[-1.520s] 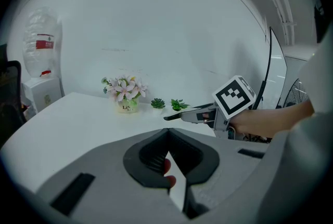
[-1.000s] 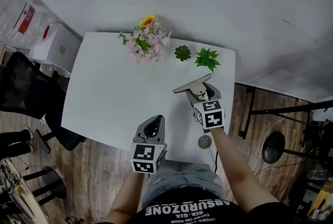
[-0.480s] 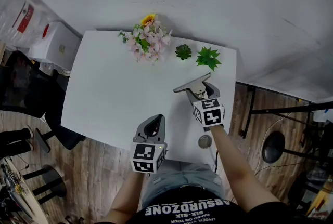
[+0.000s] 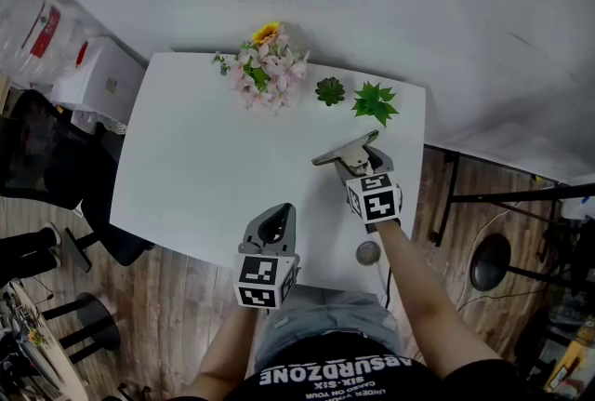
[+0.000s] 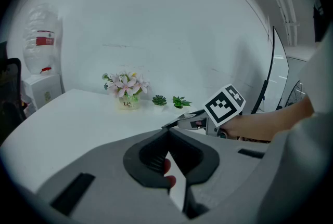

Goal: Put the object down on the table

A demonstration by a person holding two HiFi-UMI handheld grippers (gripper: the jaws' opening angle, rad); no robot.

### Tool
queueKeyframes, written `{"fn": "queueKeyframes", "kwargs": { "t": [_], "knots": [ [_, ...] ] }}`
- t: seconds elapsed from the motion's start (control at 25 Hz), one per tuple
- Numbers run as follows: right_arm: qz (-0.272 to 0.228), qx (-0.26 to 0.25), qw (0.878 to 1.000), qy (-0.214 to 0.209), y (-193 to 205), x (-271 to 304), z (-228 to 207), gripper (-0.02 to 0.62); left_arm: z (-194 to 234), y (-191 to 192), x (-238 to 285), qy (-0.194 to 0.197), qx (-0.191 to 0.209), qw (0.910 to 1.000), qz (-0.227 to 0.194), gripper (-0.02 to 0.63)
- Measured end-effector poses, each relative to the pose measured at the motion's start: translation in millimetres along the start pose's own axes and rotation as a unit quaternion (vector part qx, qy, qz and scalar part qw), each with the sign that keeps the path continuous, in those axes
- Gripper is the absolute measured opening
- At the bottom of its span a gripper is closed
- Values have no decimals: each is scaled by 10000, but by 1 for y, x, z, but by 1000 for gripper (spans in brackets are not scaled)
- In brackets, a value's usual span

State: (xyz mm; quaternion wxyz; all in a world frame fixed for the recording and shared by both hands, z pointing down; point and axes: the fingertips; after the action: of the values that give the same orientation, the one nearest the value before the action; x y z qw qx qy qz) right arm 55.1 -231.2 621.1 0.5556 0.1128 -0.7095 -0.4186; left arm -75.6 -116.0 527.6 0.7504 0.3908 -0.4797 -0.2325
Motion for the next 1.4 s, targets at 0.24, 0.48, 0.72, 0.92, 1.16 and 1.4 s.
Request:
{"fn": "queueKeyframes", "kwargs": {
  "t": [0.24,0.48,0.72,0.92,1.16,1.4],
  "knots": [
    [103,-3,9999,9,7,6,-2,288,3,-1,1,8,-2,10000,0,-3],
    [215,-41,9998,1,14,14,-3,288,5,-1,3,12,-21,10000,-4,-3],
    [331,-50,9994,22,21,21,-5,288,7,1,1,17,-49,10000,15,-3],
    [448,-35,9990,13,29,26,-5,288,7,3,1,11,-52,10000,27,-3],
    [535,-83,9985,34,34,30,-5,288,7,2,1,20,-55,10000,11,-3],
    [611,-93,9981,40,39,34,-3,288,7,5,1,31,-61,10000,45,-3]
  ]
}}
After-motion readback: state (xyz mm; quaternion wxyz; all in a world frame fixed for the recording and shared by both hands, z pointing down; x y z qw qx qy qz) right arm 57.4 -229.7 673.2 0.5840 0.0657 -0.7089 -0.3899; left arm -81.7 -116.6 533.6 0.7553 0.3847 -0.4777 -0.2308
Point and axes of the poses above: the fingertips, and each gripper's own axes: x forward along the fingers, z to its left, y out of its underside, and after that the axes turned 1 degree about -x, right-handed
